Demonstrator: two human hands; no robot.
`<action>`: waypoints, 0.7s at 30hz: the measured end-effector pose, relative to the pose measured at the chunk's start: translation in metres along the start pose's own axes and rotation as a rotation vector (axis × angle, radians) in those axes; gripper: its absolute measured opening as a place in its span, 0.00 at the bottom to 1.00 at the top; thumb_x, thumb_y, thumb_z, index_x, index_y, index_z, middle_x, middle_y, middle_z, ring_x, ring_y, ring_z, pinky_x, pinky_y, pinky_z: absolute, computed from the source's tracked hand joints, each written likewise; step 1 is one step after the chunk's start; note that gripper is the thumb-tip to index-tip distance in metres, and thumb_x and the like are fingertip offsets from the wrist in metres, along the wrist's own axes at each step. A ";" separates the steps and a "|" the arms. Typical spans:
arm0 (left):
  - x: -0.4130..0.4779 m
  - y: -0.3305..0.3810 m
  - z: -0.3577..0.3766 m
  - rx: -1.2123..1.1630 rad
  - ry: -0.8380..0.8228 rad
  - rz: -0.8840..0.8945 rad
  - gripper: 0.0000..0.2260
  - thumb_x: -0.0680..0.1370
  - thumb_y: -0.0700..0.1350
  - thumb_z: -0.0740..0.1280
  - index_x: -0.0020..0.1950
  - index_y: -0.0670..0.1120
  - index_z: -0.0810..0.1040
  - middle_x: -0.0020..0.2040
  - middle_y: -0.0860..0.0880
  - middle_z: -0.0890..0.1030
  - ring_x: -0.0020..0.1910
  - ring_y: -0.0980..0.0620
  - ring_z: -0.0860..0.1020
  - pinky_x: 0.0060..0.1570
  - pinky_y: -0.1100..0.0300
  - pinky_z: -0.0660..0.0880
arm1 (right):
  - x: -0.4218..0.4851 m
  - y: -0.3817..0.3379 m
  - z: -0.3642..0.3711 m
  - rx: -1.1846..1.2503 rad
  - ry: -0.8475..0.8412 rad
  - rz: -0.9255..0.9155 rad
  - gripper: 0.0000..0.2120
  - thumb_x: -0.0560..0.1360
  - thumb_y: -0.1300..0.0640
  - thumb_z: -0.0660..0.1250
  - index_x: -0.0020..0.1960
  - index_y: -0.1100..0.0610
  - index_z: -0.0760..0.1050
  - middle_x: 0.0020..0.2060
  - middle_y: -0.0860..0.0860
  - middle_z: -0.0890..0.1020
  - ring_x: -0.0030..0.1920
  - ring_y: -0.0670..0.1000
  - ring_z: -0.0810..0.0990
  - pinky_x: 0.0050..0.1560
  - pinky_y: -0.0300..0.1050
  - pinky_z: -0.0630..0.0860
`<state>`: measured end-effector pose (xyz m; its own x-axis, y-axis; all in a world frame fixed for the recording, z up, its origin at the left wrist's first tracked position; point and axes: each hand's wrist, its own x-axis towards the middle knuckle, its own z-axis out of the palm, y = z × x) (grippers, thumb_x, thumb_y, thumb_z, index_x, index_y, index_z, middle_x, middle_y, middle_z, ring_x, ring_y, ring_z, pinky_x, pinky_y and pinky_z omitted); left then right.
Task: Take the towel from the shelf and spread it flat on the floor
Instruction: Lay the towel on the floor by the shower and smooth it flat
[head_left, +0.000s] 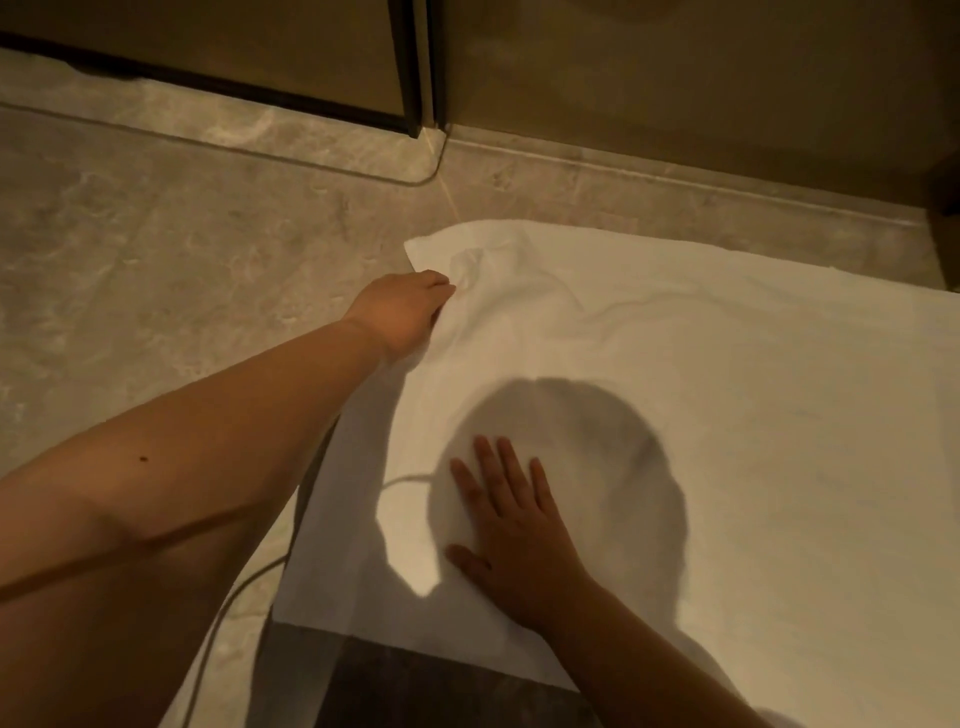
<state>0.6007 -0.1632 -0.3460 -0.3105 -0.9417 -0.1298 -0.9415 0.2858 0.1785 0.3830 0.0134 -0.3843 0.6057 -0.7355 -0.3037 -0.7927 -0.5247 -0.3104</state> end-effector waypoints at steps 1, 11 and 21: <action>0.000 -0.003 0.001 0.011 0.001 -0.004 0.16 0.80 0.43 0.58 0.66 0.44 0.73 0.67 0.44 0.73 0.60 0.41 0.73 0.56 0.50 0.69 | 0.000 0.000 0.000 0.000 0.002 -0.001 0.39 0.75 0.35 0.50 0.75 0.45 0.31 0.76 0.52 0.34 0.75 0.56 0.31 0.70 0.59 0.29; 0.018 -0.019 -0.017 0.347 -0.228 -0.165 0.19 0.81 0.42 0.52 0.73 0.48 0.62 0.73 0.49 0.64 0.72 0.46 0.58 0.67 0.47 0.58 | -0.001 -0.002 -0.004 0.019 0.005 -0.010 0.38 0.76 0.35 0.50 0.75 0.45 0.30 0.75 0.51 0.32 0.74 0.55 0.29 0.69 0.59 0.28; -0.007 0.044 0.003 -0.006 -0.119 -0.087 0.27 0.81 0.53 0.50 0.76 0.42 0.49 0.77 0.41 0.49 0.76 0.42 0.49 0.72 0.48 0.49 | -0.001 -0.002 -0.005 0.009 -0.002 -0.008 0.38 0.76 0.35 0.49 0.73 0.43 0.28 0.74 0.50 0.30 0.73 0.53 0.26 0.69 0.56 0.26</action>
<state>0.5609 -0.1436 -0.3402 -0.2410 -0.9351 -0.2598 -0.9650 0.2023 0.1670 0.3838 0.0128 -0.3794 0.6121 -0.7303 -0.3032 -0.7872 -0.5265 -0.3210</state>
